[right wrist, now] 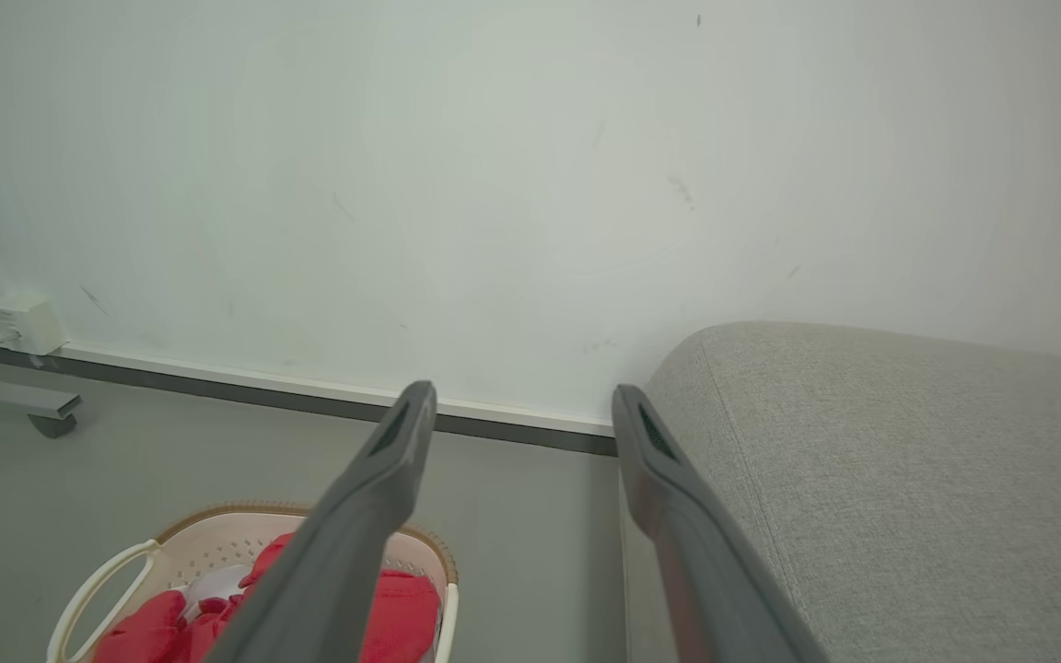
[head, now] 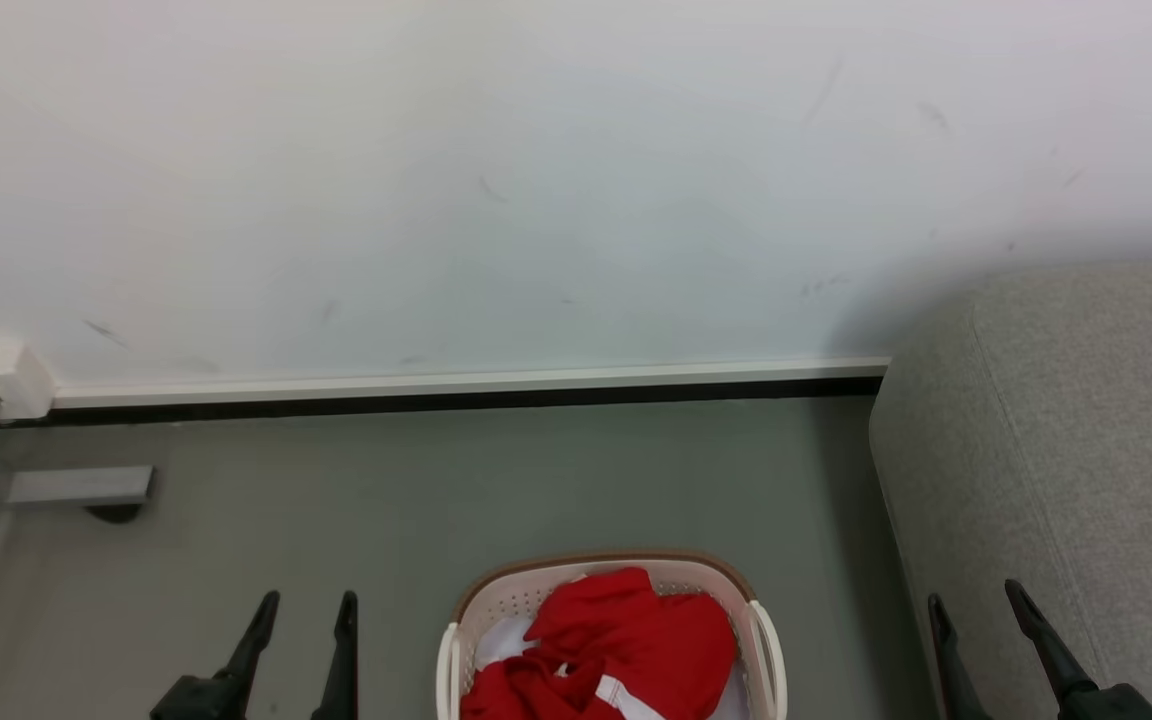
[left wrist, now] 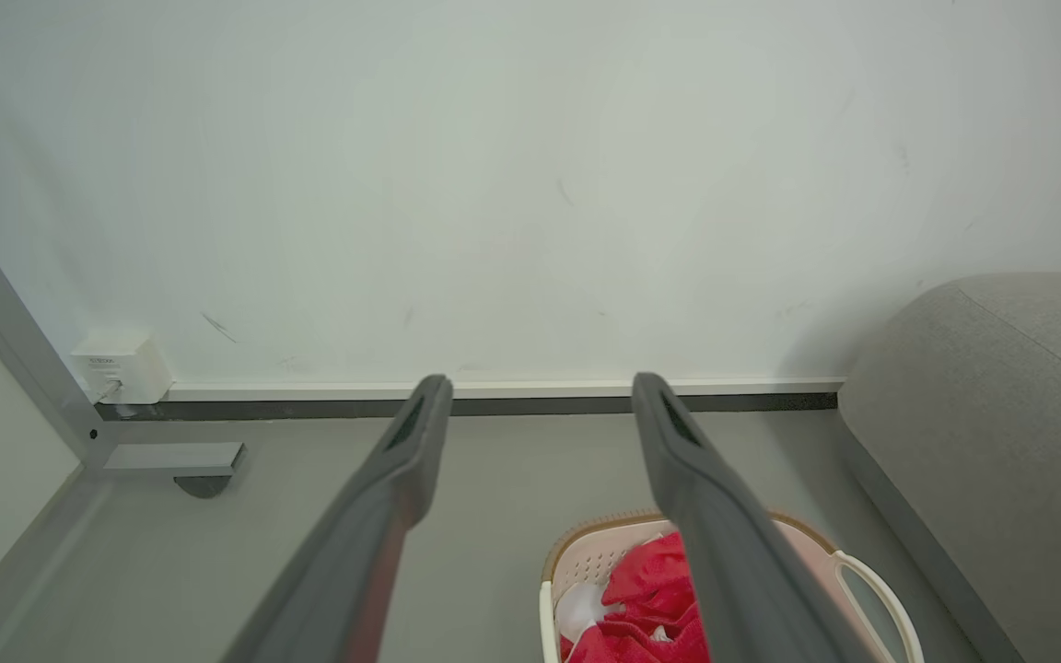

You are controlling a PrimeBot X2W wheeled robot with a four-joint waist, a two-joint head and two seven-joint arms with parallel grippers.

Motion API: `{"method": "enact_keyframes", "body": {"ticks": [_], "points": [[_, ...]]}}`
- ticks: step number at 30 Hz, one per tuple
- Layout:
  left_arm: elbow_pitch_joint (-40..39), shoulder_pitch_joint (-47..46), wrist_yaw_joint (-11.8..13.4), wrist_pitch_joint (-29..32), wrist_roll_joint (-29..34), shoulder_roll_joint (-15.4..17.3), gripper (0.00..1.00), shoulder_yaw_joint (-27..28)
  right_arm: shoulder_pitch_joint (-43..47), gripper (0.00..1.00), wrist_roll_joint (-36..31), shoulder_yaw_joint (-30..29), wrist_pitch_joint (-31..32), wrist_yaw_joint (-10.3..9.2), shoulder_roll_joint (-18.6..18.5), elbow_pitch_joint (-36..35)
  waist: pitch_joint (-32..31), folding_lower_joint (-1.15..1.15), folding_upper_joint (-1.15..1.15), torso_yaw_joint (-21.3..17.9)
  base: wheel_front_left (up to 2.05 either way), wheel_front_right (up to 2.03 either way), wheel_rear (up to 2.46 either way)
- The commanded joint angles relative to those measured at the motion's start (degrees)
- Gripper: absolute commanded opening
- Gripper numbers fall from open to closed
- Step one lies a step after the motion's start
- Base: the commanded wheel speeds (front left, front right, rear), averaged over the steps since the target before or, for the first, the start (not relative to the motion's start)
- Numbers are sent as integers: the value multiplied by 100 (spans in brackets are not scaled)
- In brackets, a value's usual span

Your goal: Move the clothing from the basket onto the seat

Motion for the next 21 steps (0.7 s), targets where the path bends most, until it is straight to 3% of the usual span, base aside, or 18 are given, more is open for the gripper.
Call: {"method": "enact_keyframes", "body": {"ticks": [1,10,21], "points": [[-7,-45,-17,-4,66,38,100,24,-86,100,40,2,-20,-12,-37,-29,100,0,0,-74,0,0,0],[-53,-388,-142,-4,170,74,100,-139,-325,100,121,5,-20,-12,-35,-167,720,0,0,-261,0,0,0],[424,-1960,-385,-3,478,390,100,-1332,-1312,100,227,72,-10,-12,-34,-487,2496,0,0,-341,0,0,0]]}}
